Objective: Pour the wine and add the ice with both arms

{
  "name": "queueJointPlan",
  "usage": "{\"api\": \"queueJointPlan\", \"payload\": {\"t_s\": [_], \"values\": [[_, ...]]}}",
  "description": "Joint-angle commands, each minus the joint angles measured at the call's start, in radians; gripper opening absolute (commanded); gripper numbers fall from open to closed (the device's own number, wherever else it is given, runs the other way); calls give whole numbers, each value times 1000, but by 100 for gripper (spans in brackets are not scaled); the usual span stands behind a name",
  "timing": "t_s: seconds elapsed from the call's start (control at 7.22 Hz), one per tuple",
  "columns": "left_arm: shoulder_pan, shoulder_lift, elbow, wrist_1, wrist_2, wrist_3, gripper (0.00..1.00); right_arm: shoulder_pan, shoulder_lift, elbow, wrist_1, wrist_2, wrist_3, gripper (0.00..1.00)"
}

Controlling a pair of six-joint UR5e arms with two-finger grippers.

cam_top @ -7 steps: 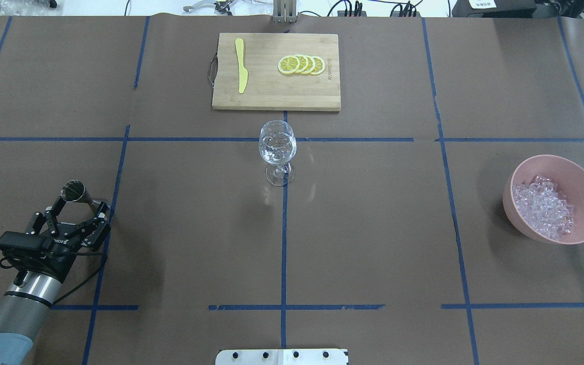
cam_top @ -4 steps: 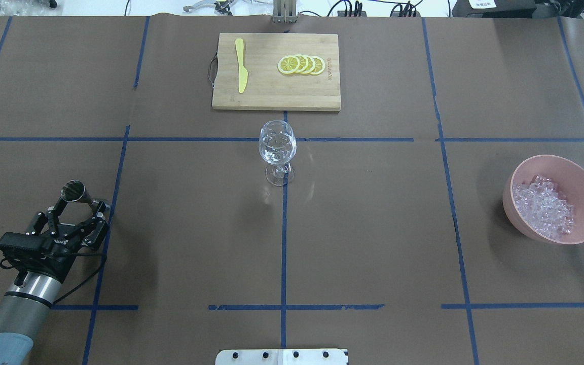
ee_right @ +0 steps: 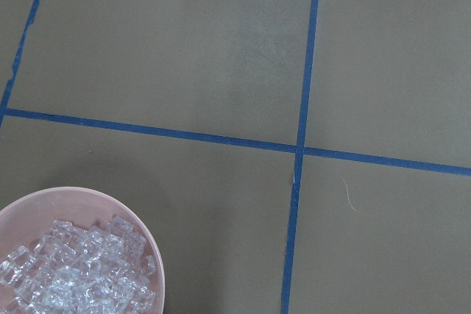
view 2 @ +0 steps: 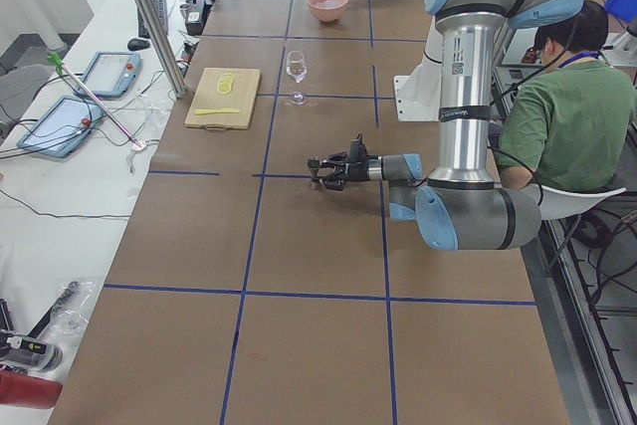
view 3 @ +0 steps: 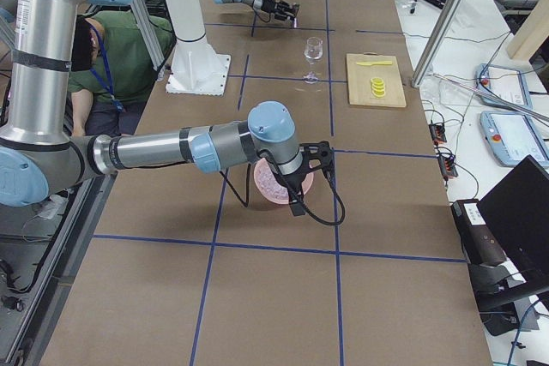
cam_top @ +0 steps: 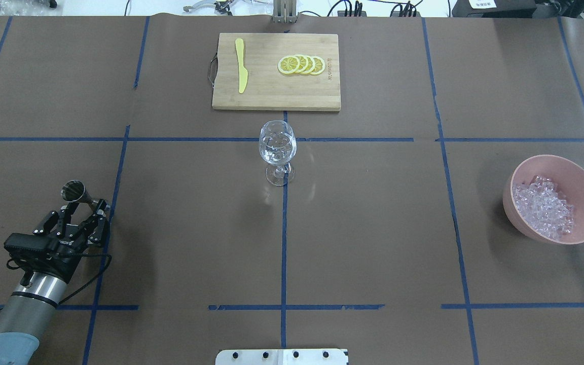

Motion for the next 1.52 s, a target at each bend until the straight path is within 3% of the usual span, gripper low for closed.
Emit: {"api": "queueJointPlan", "payload": {"t_s": [0.0, 1.11, 1.38], "values": [[-1, 0, 3, -1, -2, 0, 64, 0, 0, -1, 0, 0, -1, 100], [-44, 1, 16, -18, -32, 0, 65, 0, 0, -2, 0, 0, -3, 100], [-43, -2, 27, -18, -34, 2, 57, 0, 0, -2, 0, 0, -3, 100]]}}
